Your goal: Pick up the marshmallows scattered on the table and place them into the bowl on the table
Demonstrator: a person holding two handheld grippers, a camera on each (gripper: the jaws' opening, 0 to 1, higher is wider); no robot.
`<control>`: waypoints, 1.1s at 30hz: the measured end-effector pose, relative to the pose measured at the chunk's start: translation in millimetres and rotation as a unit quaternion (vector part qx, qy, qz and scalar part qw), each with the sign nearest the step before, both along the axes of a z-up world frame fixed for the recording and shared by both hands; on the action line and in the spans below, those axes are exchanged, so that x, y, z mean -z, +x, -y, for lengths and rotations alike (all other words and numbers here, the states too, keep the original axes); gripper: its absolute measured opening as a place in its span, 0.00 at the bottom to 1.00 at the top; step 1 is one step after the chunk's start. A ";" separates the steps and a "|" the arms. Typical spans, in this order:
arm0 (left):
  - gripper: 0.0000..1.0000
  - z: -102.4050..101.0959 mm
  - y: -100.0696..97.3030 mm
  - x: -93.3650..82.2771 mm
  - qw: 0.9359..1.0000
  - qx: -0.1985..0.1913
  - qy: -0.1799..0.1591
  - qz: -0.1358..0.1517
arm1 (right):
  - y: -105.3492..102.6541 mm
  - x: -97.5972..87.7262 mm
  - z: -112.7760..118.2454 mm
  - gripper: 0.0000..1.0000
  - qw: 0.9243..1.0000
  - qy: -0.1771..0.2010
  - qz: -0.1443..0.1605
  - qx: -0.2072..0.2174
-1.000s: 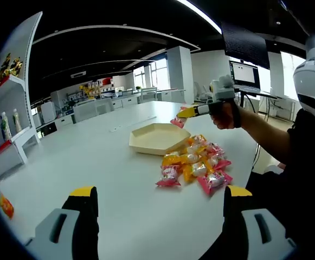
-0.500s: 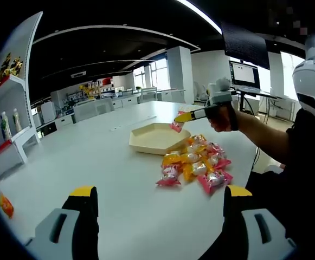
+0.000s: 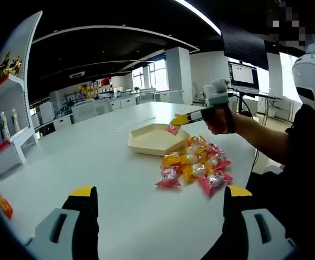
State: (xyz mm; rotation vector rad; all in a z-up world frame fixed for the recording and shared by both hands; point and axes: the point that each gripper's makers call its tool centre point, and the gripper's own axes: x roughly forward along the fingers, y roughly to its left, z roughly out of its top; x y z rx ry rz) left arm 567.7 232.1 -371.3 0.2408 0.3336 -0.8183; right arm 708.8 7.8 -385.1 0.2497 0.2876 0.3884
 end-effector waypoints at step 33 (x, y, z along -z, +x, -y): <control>0.95 -0.3 -6.0 -0.8 1.000 -0.001 0.001 0.002 | -4.7 1.5 -7.8 0.13 0.999 -0.026 0.020 -0.011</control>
